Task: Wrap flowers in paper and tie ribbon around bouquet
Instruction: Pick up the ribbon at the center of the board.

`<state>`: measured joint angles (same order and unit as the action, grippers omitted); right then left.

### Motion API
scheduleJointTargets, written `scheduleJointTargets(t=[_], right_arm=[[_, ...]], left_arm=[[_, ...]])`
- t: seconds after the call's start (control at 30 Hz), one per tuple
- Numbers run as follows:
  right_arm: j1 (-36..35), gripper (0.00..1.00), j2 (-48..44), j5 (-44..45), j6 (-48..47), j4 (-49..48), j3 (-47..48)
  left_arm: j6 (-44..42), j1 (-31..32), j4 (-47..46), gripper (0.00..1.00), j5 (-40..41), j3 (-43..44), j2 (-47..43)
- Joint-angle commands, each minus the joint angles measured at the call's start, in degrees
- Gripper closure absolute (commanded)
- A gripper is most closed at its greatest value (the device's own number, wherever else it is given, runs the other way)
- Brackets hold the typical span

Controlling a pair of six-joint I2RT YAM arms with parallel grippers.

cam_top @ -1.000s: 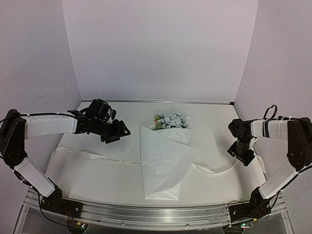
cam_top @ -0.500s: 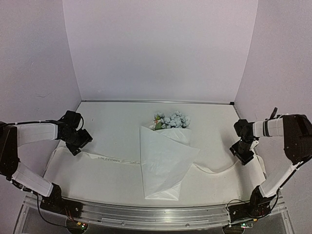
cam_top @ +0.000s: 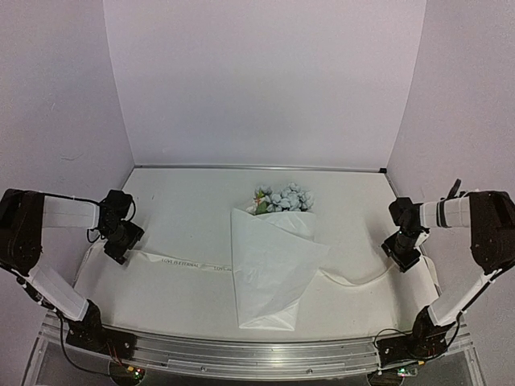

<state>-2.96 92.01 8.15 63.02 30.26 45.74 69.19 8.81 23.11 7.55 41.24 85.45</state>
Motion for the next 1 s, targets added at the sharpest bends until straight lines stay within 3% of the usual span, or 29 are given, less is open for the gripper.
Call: scheduleJointTargets(t=[0.0, 0.1, 0.2, 0.3, 0.4, 0.67, 0.83, 0.97], right_arm=[[0.7, 0.37, 1.0, -2.6, -0.1, -0.4, -1.5], [1.0, 0.46, 1.7, -3.0, -0.2, -0.5, -1.4], [1.1, 0.58, 2.3, -3.3, -0.4, -0.6, -1.2], [1.3, 0.76, 2.3, -3.7, -1.1, -0.6, -0.9], [1.3, 0.97, 0.9, -4.0, -1.9, -0.6, -1.0], [-1.5, 1.0, -12.7, -4.2, -6.5, 4.3, -2.1], [-11.1, 1.0, -25.2, 2.5, -7.8, 8.3, -3.3], [-19.8, 1.0, -29.7, 4.8, -9.3, 8.2, -2.6]], left_arm=[[2.1, -1.3, -4.8, 0.27, -0.6, -0.7, 3.2], [1.6, -1.5, -5.6, 0.41, -0.2, -0.1, 4.4], [0.3, -1.5, -6.2, 0.62, 0.5, 0.3, 5.2], [-2.4, -1.5, -6.7, 0.84, 1.0, 1.1, 5.9], [-6.1, -1.5, -6.8, 0.99, 1.2, 2.4, 5.6], [-21.3, -0.1, -15.2, 1.0, -5.7, 3.9, -7.9], [-31.4, 7.9, -18.1, 1.0, -11.3, 7.7, -11.7], [-36.7, 14.5, -23.3, 1.0, -16.5, 8.4, -13.6]])
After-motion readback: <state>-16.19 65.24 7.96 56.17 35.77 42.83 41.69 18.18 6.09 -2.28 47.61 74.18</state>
